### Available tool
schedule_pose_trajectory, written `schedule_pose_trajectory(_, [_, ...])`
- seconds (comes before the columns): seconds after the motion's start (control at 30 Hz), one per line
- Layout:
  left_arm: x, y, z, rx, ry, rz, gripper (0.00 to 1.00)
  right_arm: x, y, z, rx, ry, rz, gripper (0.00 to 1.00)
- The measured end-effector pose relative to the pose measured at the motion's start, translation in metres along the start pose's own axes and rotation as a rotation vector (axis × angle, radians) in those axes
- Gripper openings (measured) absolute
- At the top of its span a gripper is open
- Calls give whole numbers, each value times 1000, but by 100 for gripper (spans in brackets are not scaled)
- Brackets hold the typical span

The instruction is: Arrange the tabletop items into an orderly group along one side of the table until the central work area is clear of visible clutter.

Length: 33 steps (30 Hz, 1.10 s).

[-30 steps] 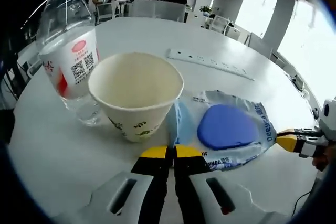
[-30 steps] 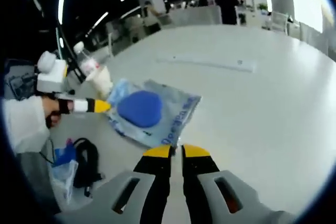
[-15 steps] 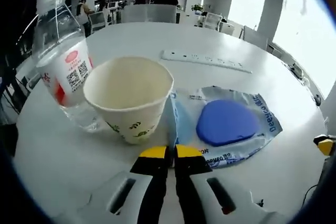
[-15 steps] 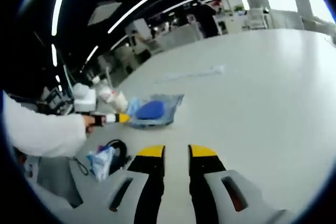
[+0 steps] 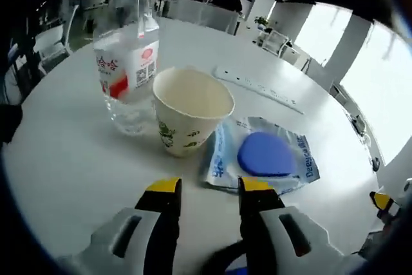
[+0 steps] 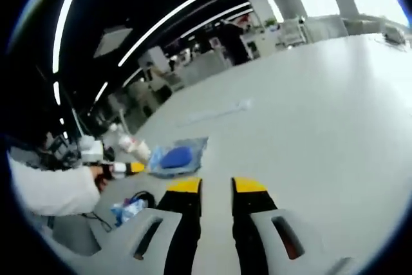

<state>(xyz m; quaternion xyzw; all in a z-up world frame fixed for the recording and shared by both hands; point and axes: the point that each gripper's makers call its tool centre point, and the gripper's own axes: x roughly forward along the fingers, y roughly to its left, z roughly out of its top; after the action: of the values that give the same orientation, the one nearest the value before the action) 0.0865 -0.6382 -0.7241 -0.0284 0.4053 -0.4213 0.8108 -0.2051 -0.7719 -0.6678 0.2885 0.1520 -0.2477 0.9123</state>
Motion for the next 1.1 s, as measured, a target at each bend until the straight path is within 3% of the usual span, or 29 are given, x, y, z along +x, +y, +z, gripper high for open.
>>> schedule_pose_trajectory(0.07, [-13,0,3,-41,-14,-15,55,-3,6,1,7,-11,16,16])
schedule_pose_trajectory(0.2, [-35,7,1,-39,-42,-13,85,-11,11,-3,-23,-16,25,16])
schedule_pose_trajectory(0.3, [-48,6,-5,-38,-51,-36,94,-17,14,-5,-19,-17,42,18])
schedule_pose_trajectory(0.67, [-89,16,-16,48,-69,-24,96,-36,19,-21,24,24,57,28])
schedule_pose_trajectory(1.0, [-114,31,-35,50,-70,-3,94,-51,19,-38,67,44,44,29])
schedule_pose_trajectory(1.1, [-120,34,-42,41,-64,1,88,-52,20,-42,72,50,44,29])
